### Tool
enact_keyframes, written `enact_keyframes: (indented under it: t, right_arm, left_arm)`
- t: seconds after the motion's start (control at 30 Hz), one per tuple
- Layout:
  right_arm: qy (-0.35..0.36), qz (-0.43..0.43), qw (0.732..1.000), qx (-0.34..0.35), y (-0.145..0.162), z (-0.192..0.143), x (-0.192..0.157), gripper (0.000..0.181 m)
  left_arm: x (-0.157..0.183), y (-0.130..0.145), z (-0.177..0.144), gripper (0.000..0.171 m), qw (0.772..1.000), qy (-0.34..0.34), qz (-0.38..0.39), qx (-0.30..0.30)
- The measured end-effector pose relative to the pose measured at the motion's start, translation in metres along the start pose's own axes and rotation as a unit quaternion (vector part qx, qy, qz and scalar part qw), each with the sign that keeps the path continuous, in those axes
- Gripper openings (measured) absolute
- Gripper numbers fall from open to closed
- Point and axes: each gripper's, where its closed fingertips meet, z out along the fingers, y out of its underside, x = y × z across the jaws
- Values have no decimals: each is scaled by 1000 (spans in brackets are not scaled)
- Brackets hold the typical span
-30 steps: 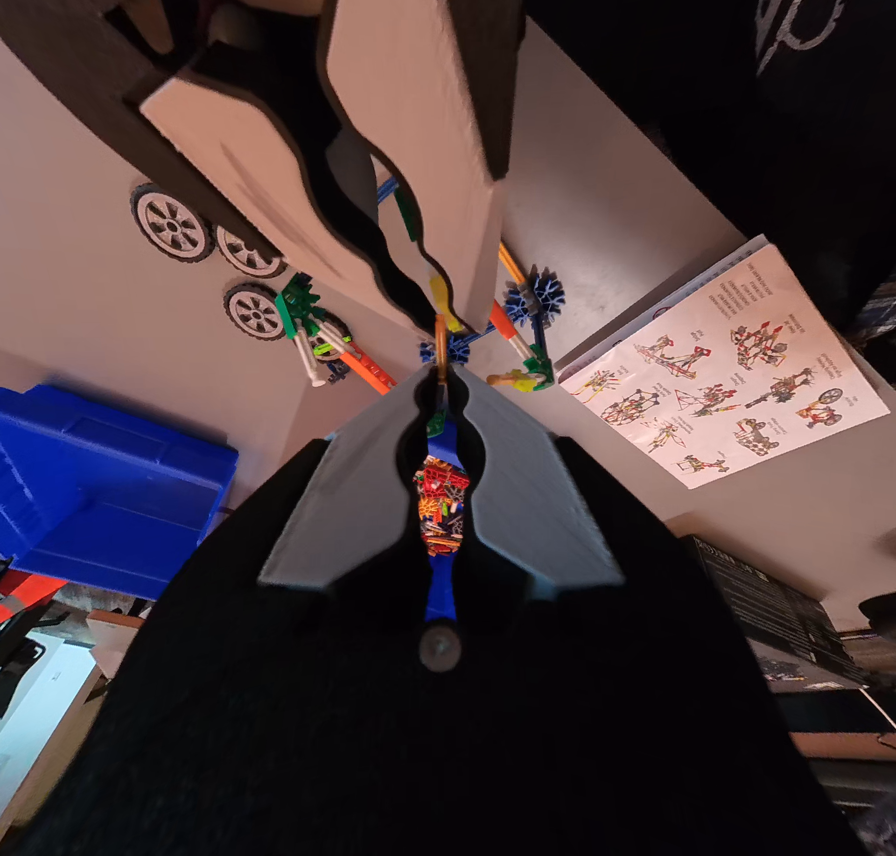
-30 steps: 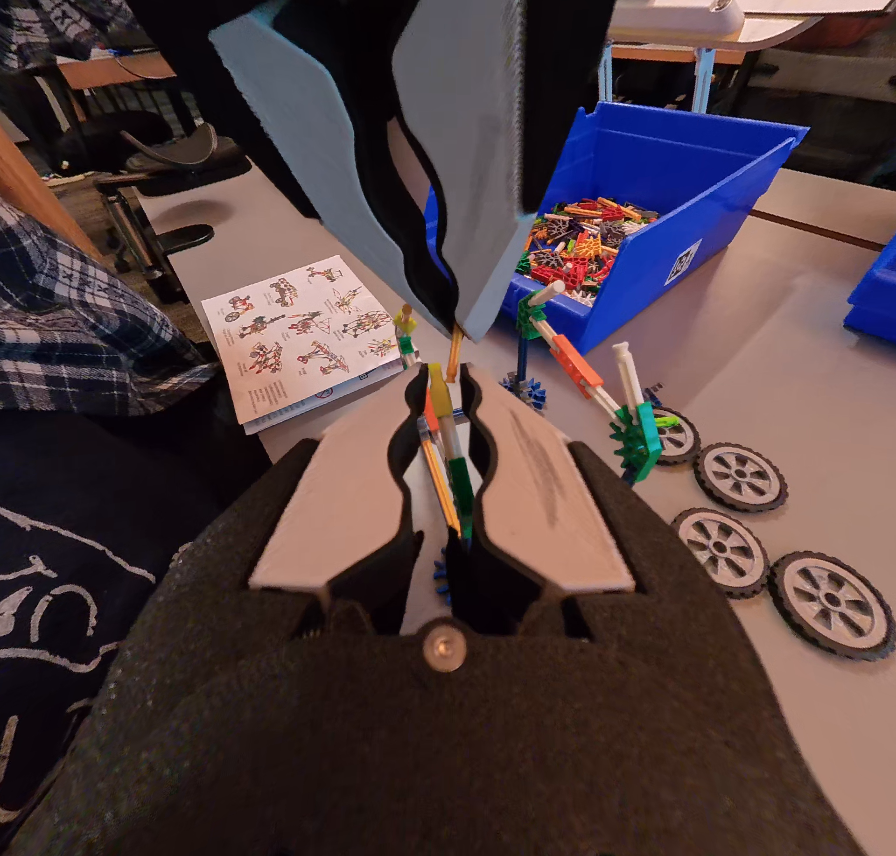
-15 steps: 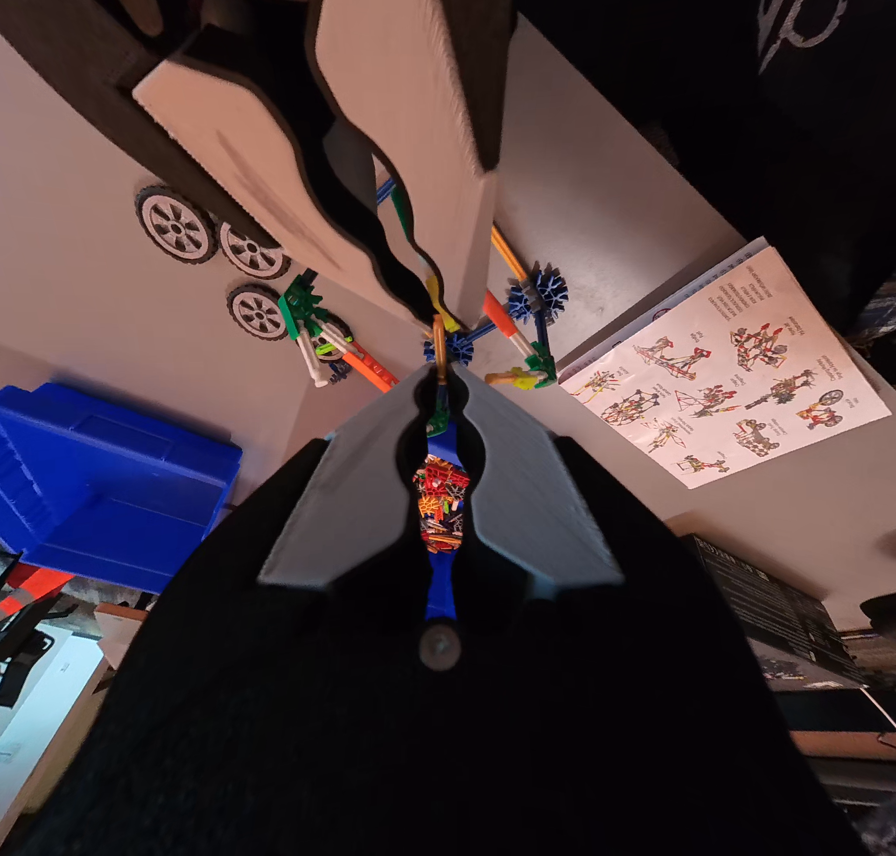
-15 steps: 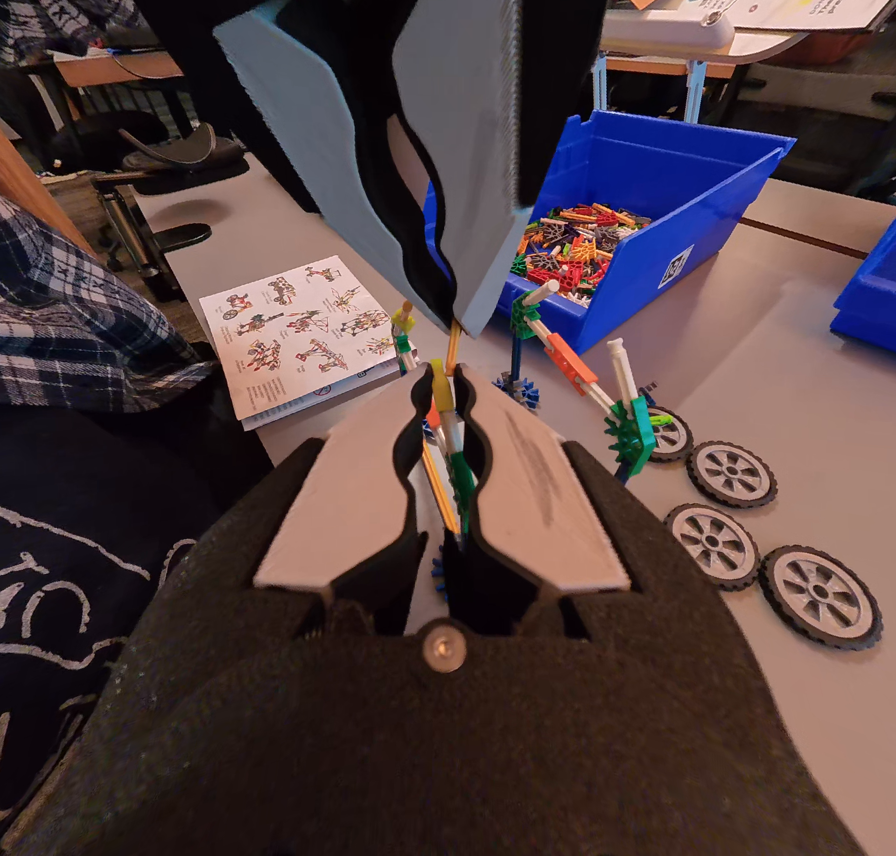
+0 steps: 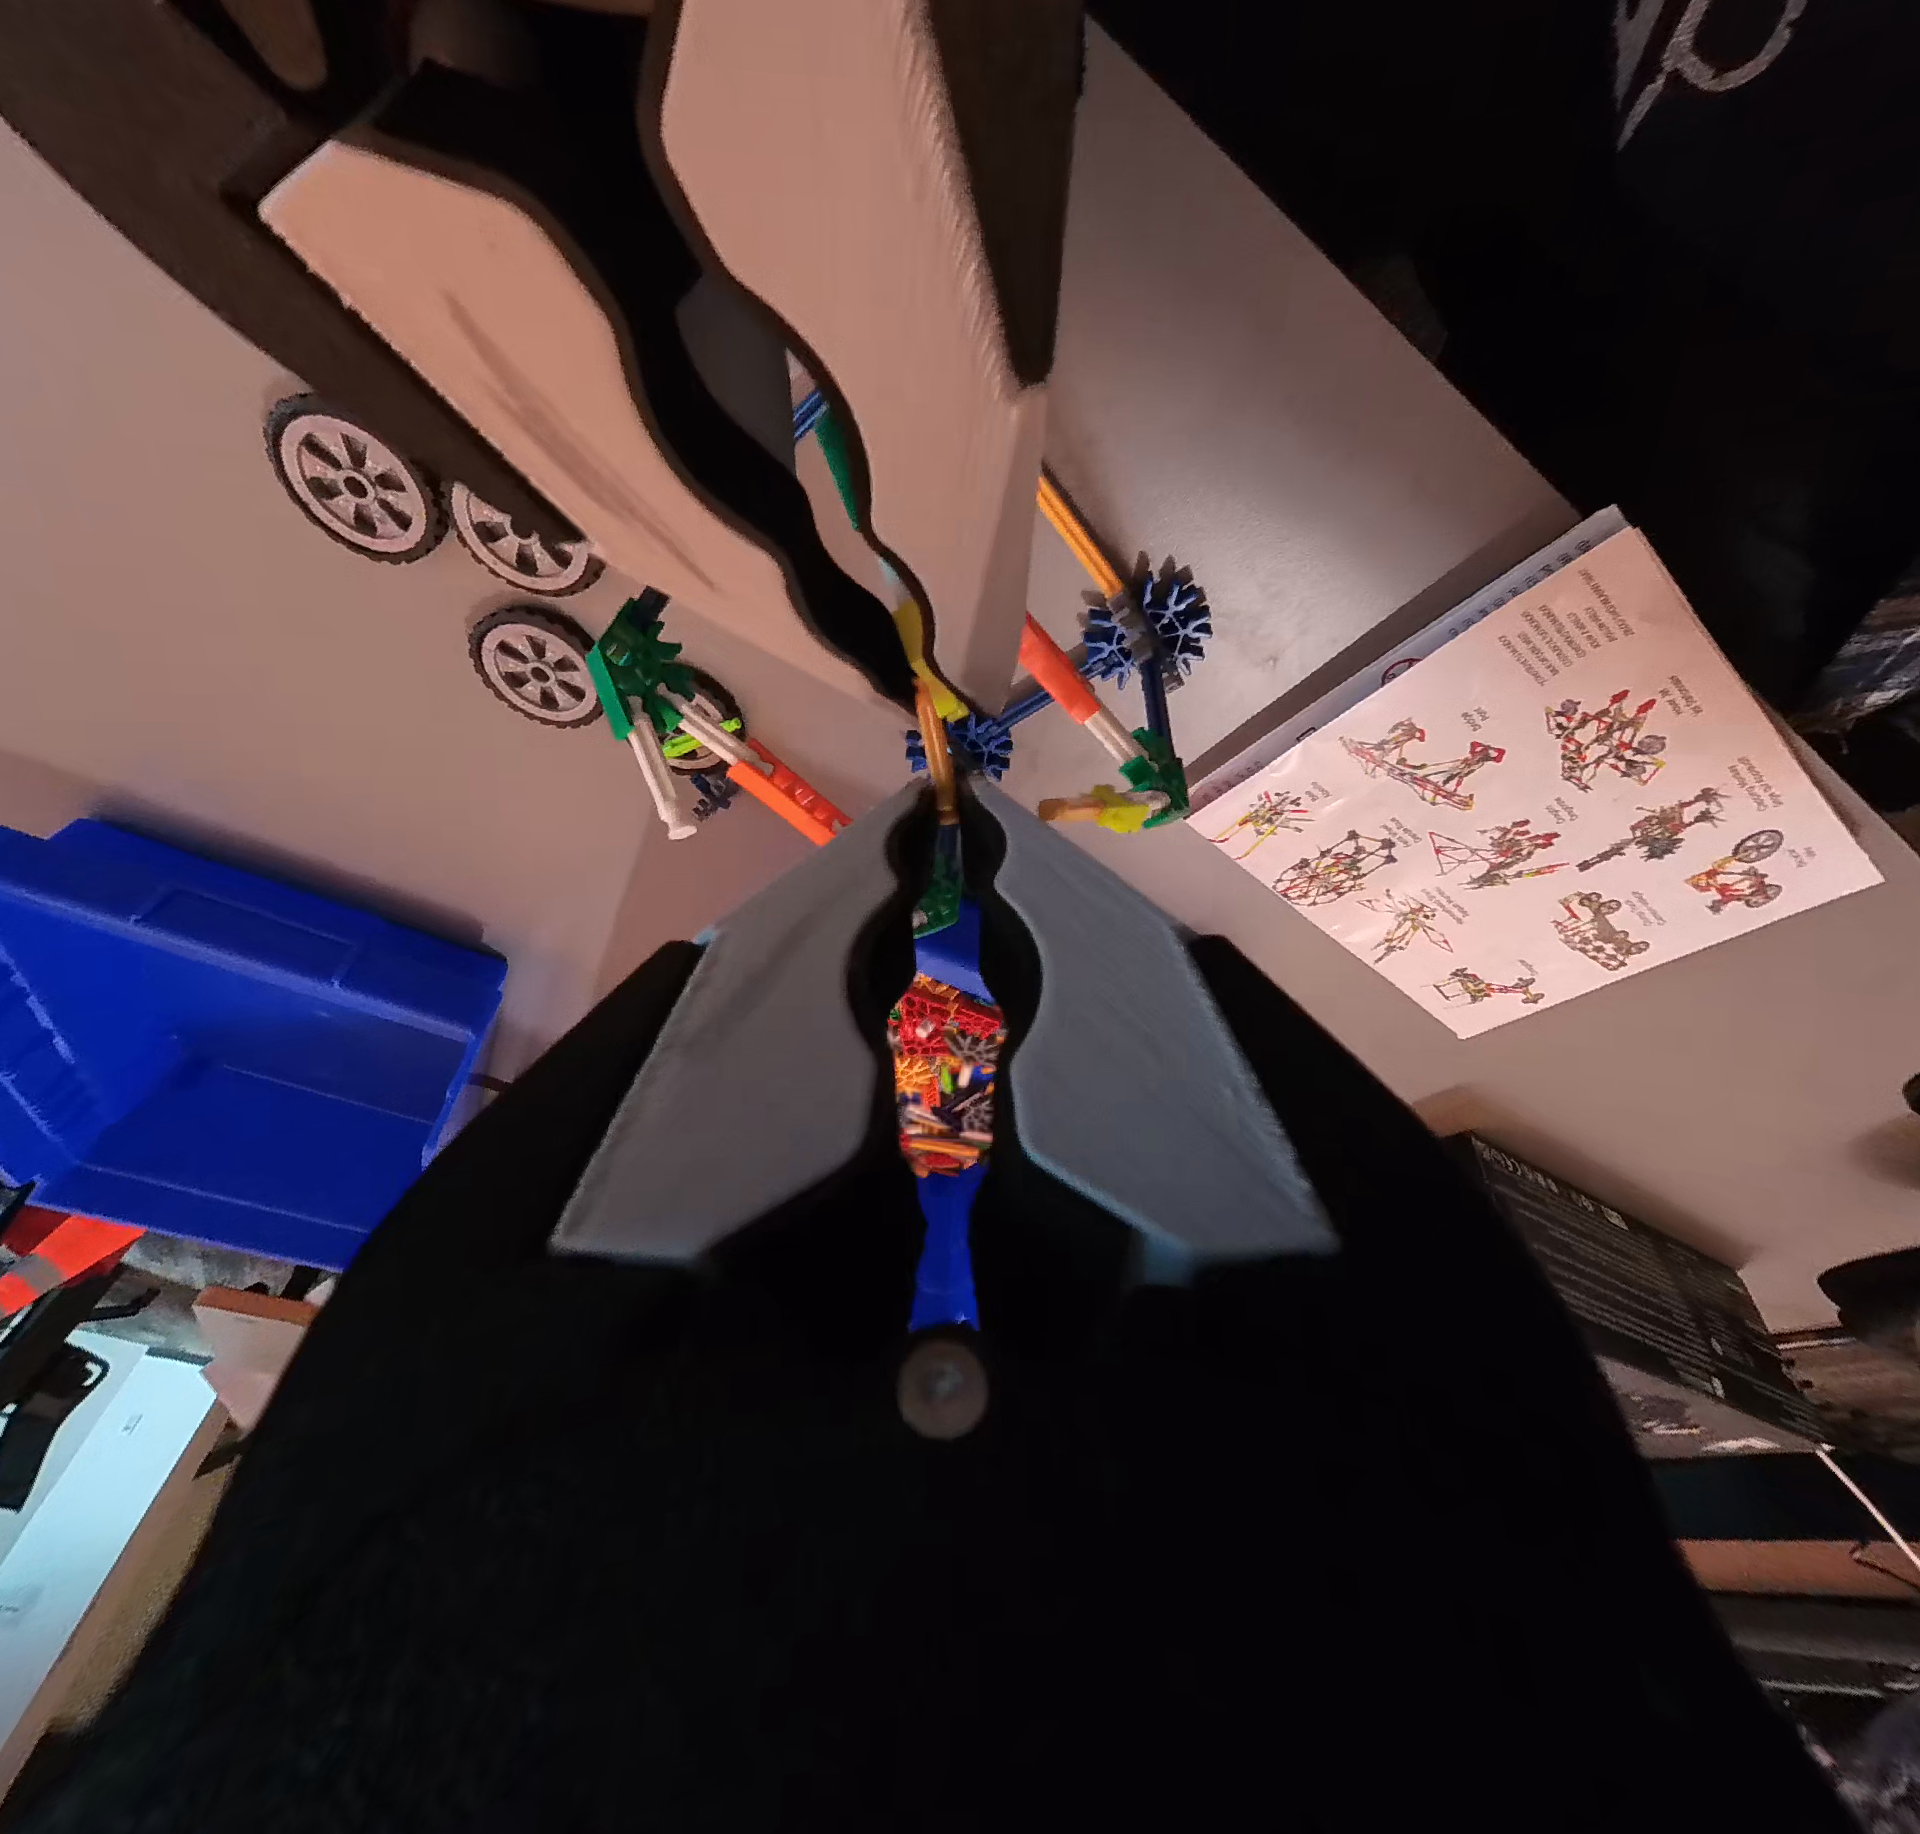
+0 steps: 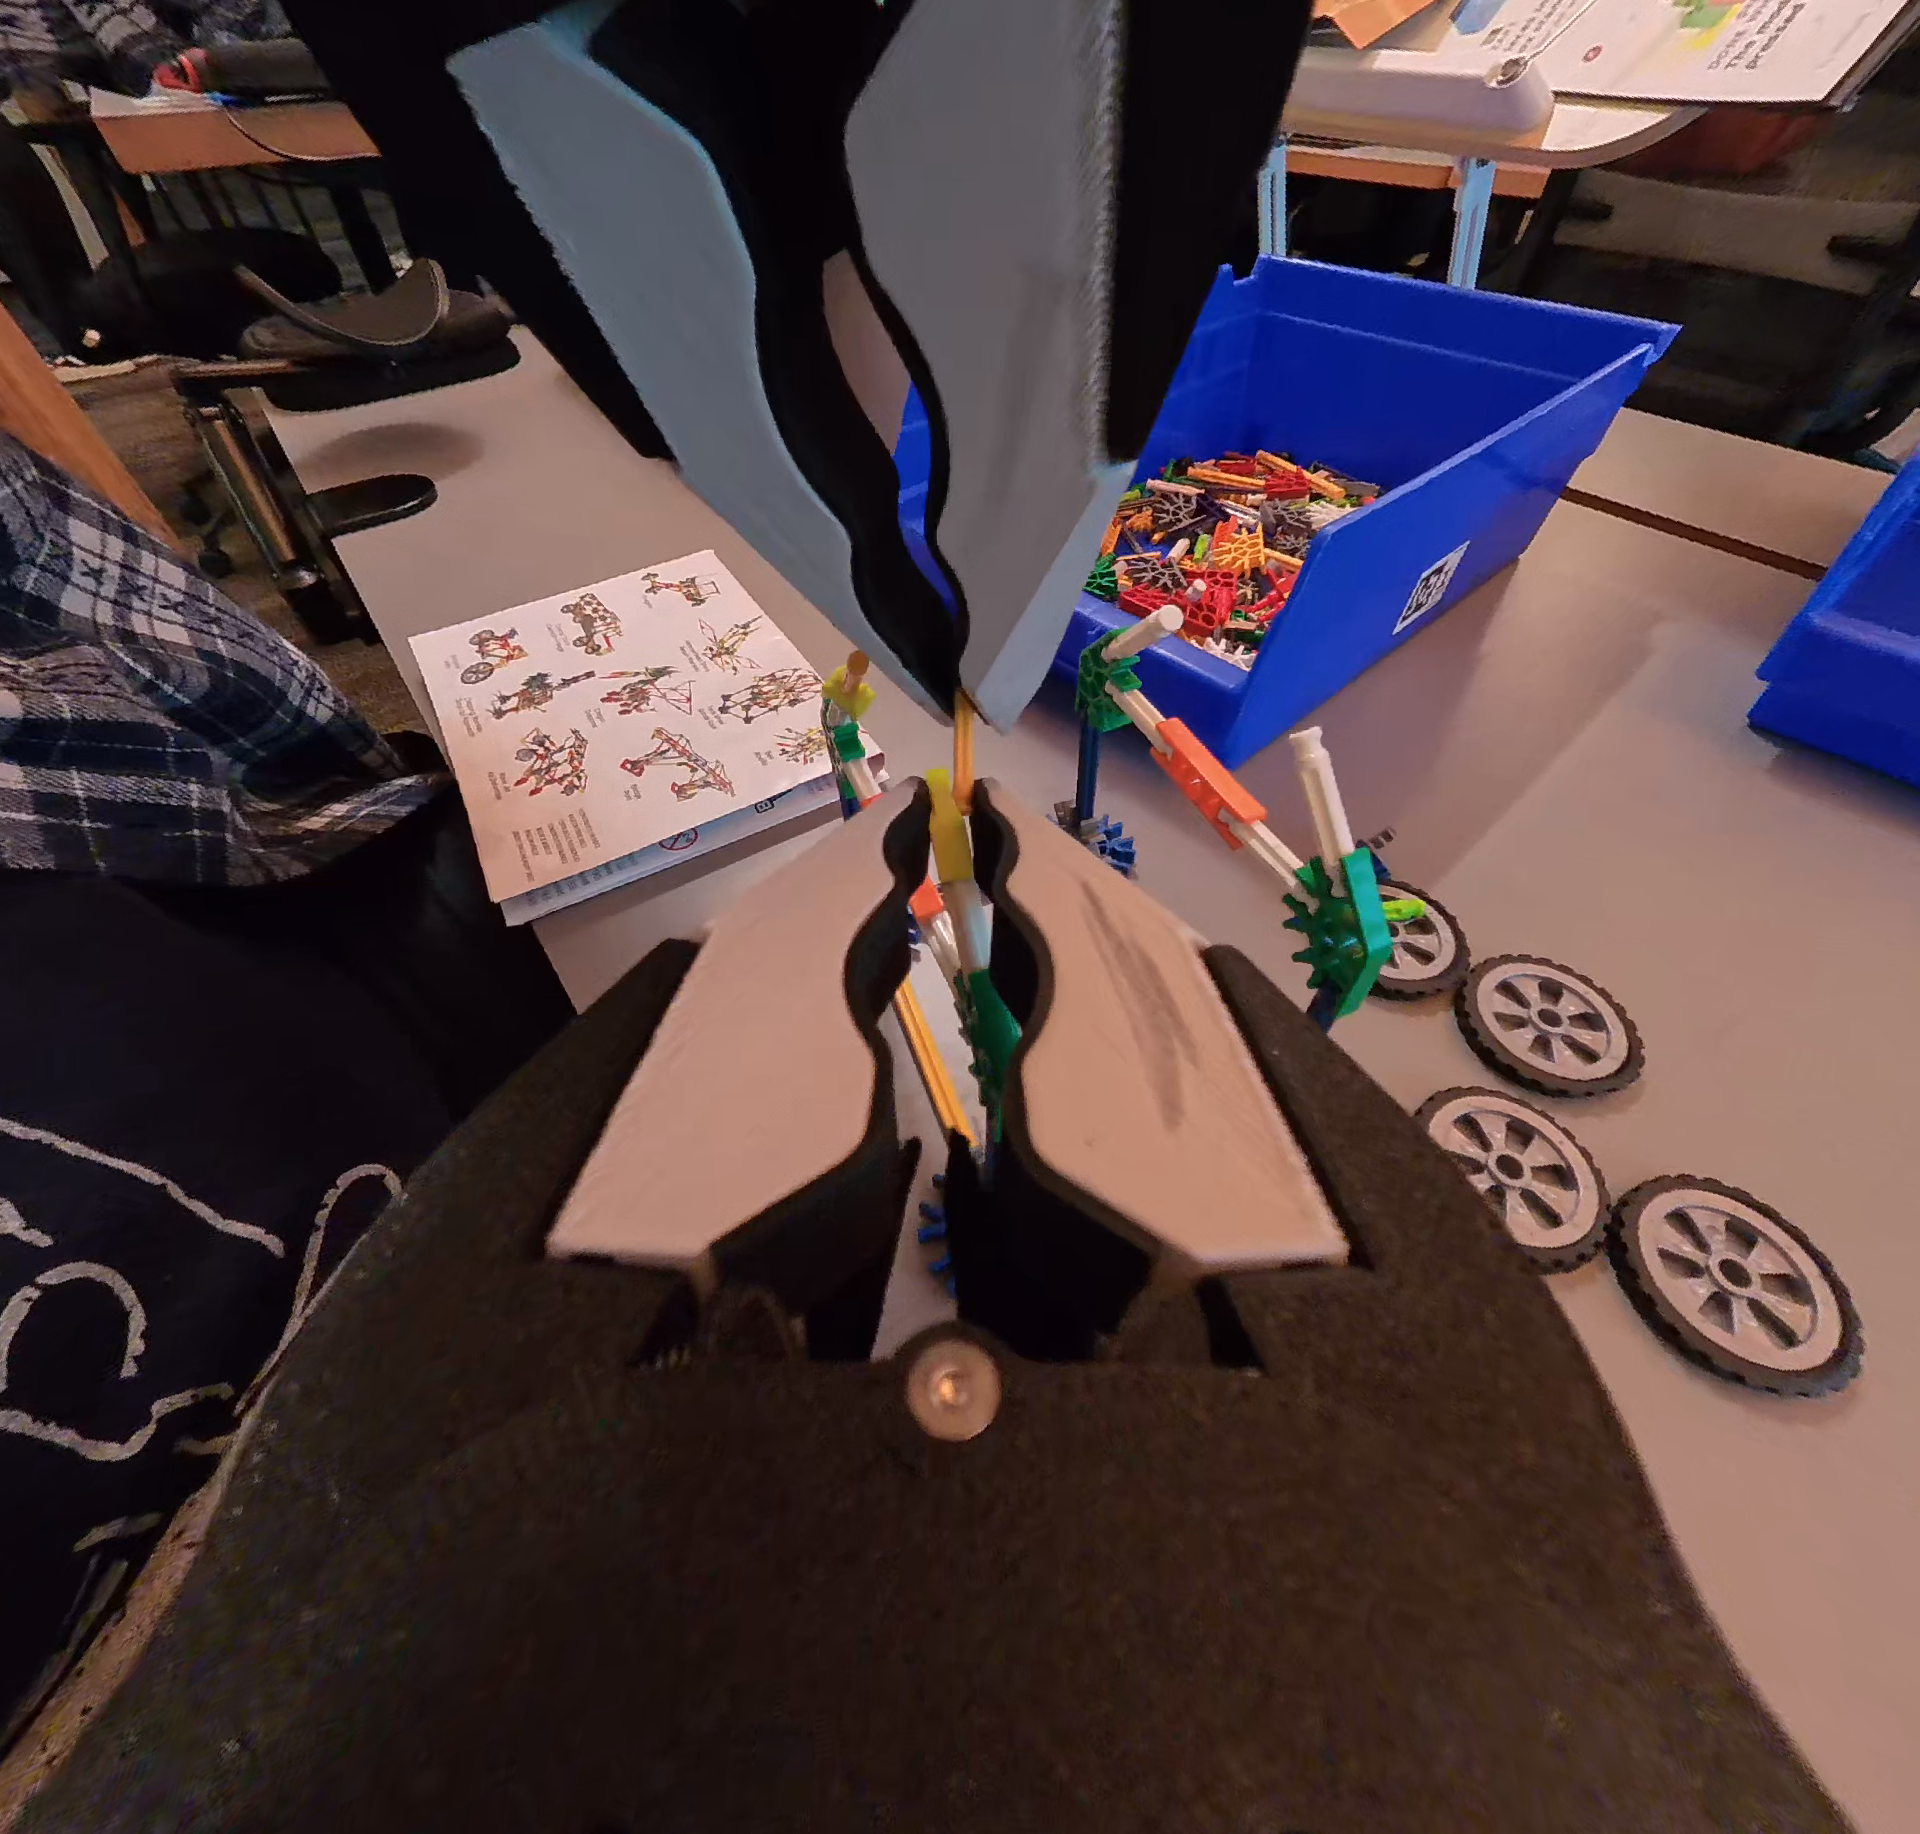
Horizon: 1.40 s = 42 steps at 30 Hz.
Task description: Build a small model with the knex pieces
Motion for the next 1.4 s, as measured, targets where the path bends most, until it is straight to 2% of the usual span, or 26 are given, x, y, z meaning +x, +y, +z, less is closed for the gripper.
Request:
enact_keyframes:
  t: [0.03, 0.17, 0.3, 0.5, 0.8, 0.9, 1.03, 1.17, 1.23, 1.33, 1.4]
  right_arm:
    - [0, 0, 1000, 1, 0, 0, 0, 6]
    - [-3, 5, 1000, 8, -1, 0, 2, 6]
    - [-6, 9, 1000, 13, -1, 1, 3, 6]
    - [-8, 8, 1000, 17, -1, 2, 3, 6]
    - [1, 13, 1000, 26, -3, -1, 8, 6]
    - [5, 15, 999, 28, -2, -2, 10, 6]
    - [5, 18, 999, 33, -2, -3, 11, 6]
    - [4, 18, 999, 38, -4, -3, 11, 6]
    - [4, 18, 999, 38, -3, -3, 12, 6]
    - [2, 19, 999, 41, -2, -4, 12, 6]
    - [-5, 16, 999, 43, -2, -4, 9, 6]
  left_arm:
    - [0, 0, 0, 2, 1000, 2, -4, 3]
    - [-4, 0, -4, 7, 999, 5, -31, 36]
    - [-3, -7, -10, 11, 991, 25, -77, 108]
    - [-2, -6, -11, 11, 979, 27, -131, 156]
    - [-7, -6, -21, 16, 953, -30, -202, 224]
    - [-7, -11, -30, 28, 935, -47, -224, 272]
    - [-8, -21, -30, 33, 918, -80, -245, 302]
    - [-11, -19, -11, 27, 922, -119, -252, 271]
    - [-12, -21, -8, 20, 917, -120, -257, 280]
    - [-12, -23, -7, 18, 914, -117, -259, 290]
    - [-13, -24, -10, 8, 907, -117, -264, 307]
